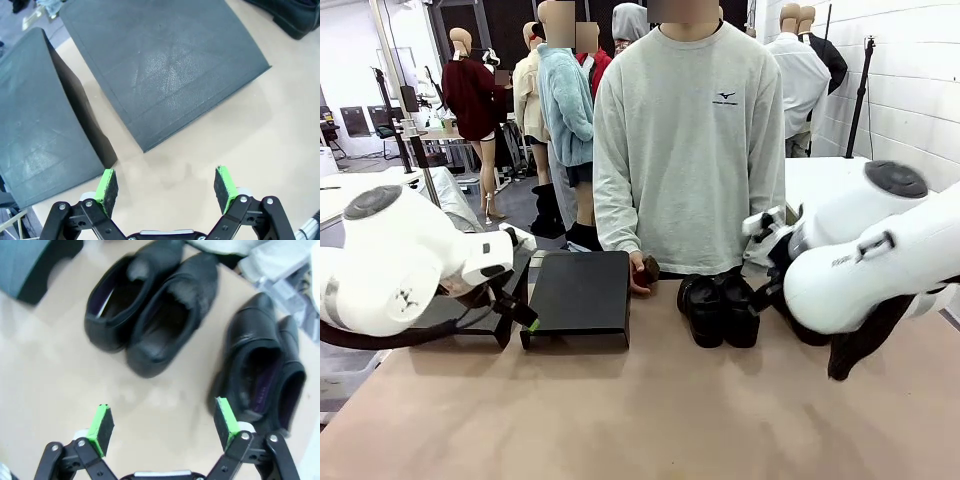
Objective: Organize the shoes by placing them on the stand.
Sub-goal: Pick up one Shoe and place it in the middle of the table.
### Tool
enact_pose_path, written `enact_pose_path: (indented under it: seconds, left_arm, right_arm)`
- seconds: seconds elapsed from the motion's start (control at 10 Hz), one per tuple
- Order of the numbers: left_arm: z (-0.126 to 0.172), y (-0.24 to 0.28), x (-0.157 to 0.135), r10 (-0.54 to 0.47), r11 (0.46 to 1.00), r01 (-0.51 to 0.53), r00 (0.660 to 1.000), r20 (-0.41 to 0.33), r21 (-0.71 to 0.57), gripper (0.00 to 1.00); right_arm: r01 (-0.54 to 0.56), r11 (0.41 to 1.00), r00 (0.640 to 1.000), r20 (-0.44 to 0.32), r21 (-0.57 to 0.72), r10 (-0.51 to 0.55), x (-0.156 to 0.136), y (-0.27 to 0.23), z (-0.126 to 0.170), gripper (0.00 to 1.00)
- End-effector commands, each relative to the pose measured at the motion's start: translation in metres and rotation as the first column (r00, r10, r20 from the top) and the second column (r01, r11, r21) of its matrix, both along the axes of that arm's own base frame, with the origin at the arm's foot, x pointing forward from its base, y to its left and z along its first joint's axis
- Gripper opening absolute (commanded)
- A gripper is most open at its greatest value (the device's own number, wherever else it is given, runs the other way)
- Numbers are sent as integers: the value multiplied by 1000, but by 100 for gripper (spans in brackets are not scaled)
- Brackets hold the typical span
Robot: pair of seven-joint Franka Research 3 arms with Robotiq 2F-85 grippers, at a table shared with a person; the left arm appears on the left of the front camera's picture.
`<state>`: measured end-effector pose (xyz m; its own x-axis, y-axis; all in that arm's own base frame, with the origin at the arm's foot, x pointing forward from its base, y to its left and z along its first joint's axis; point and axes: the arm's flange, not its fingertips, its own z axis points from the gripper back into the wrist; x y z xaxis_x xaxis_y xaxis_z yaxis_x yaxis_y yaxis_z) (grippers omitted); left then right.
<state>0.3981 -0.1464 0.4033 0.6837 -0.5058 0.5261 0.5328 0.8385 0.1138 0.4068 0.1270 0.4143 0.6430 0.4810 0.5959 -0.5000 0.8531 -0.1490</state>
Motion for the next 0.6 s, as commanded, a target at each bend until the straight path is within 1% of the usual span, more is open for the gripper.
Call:
enact_pose_path:
  seconds: [0.0, 0.1, 0.2, 0.3, 0.4, 0.5]
  left_arm:
    - [38, 50, -22, -71, 994, 62, 993, -98, -94, 100]
    - [55, 70, -24, -92, 988, 79, 991, -97, -131, 100]
    - [70, 91, -25, -88, 983, 74, 994, -73, -167, 100]
    - [79, 106, -24, -127, 963, 107, 990, -63, -247, 100]
    - [89, 116, -31, -156, 944, 139, 987, -34, -300, 100]
    - [99, 123, -40, -188, 931, 177, 982, -4, -320, 100]
  right_arm:
    - [10, 993, 996, 81, 117, -20, -105, -100, -1, 100]
    - [-13, 986, 997, 79, 165, 0, -119, -128, 5, 100]
    - [-29, 978, 996, 86, 209, 11, -135, -152, 6, 100]
    - [-77, 962, 993, 111, 262, 50, -147, -171, 4, 100]
    - [-112, 948, 989, 128, 298, 77, -163, -186, 2, 100]
    - [-114, 938, 989, 130, 327, 75, -179, -199, -1, 100]
